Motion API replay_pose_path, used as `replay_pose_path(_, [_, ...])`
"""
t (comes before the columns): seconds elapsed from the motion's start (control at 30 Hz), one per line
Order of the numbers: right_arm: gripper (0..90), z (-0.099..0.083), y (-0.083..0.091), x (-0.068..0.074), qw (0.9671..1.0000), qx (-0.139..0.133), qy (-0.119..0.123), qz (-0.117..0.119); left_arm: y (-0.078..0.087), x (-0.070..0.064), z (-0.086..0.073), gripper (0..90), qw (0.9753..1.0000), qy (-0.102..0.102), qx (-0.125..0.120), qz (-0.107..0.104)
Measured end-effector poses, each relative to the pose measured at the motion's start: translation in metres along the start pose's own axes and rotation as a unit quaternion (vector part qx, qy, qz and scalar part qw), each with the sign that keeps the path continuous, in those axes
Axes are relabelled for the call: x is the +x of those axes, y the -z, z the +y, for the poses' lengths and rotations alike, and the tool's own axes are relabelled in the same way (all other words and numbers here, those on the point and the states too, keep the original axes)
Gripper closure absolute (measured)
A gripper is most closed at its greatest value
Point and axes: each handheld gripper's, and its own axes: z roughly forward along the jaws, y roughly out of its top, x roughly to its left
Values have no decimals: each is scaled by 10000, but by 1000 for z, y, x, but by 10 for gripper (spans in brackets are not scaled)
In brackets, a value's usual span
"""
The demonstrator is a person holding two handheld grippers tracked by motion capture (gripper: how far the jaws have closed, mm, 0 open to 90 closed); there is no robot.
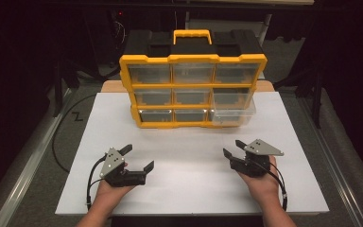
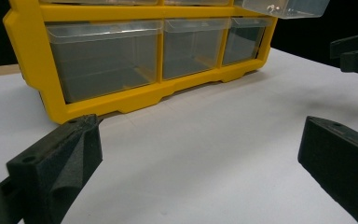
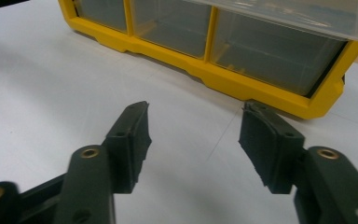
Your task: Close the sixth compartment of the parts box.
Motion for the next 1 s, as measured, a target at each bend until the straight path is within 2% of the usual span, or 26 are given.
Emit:
replay_pose_path(0.07, [558, 0, 0, 0, 10000, -15, -72, -19, 0, -1, 0, 5, 10000, -12, -3, -17])
replay_pose_path(0.13, [601, 2, 0, -1, 9999, -54, -122, 15, 1, -1, 0, 5, 10000, -37, -28, -20])
replay_pose_path(0.33, [743, 6, 0, -2, 9995, -155, -248, -90, 0, 0, 1, 5, 10000, -25, -54, -21])
replay_pose_path(0.5, [899, 15, 3, -3, 9989, -292, -170, -324, -1, 0, 1, 5, 10000, -20, -64, -36])
replay_pose_path(0.67, [900, 30, 4, -3, 9982, -414, -93, -432, -1, -1, 0, 5, 10000, -29, -63, -70])
replay_pose_path(1.0, [900, 52, -4, -6, 9959, -546, -130, -705, 1, 0, 1, 5, 9999, -14, -104, -83])
